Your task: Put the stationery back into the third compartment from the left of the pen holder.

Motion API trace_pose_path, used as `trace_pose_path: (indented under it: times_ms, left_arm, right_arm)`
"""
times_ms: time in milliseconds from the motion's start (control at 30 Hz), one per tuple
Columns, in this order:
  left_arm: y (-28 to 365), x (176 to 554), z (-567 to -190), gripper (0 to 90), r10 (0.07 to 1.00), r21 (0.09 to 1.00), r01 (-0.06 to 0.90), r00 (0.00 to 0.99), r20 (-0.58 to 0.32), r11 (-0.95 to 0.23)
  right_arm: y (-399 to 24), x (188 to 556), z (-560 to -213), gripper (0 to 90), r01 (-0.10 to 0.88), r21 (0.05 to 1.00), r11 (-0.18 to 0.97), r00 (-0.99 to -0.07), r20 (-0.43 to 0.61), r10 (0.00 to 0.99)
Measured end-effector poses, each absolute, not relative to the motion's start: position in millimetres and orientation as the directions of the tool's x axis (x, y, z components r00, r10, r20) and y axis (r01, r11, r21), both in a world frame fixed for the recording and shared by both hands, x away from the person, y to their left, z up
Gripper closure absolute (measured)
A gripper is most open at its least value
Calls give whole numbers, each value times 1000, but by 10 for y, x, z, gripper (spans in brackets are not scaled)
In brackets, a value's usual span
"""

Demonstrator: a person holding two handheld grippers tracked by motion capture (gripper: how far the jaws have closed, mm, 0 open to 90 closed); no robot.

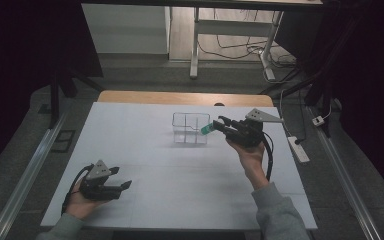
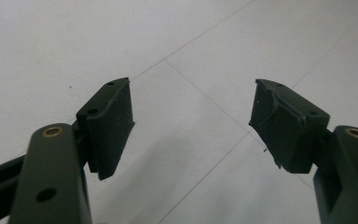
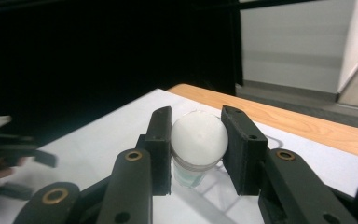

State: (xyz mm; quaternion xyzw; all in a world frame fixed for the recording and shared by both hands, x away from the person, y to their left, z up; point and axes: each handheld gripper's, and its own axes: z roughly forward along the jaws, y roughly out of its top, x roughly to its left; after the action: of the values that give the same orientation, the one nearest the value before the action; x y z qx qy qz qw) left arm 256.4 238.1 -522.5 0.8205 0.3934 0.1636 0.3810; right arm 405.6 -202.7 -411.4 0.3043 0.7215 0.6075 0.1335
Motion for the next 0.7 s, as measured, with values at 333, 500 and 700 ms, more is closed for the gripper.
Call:
trace_pose_path:
  times_ms: [333,500,700]
  left_arm:
    - [2400,2571,-5255,283,771,747,530,636,-37,-401]
    - [2383,2580,-5263,278,766,743,530,642,-38,-408]
    - [2353,2585,-5267,268,759,736,531,650,-36,-420]
  right_arm:
    - [-1903,4493,-4193,639,336,935,116,-716,173,677]
    - [-1850,4595,-4189,638,346,931,121,-701,171,692]
    - [-1755,4665,-4286,459,378,917,129,-691,186,698]
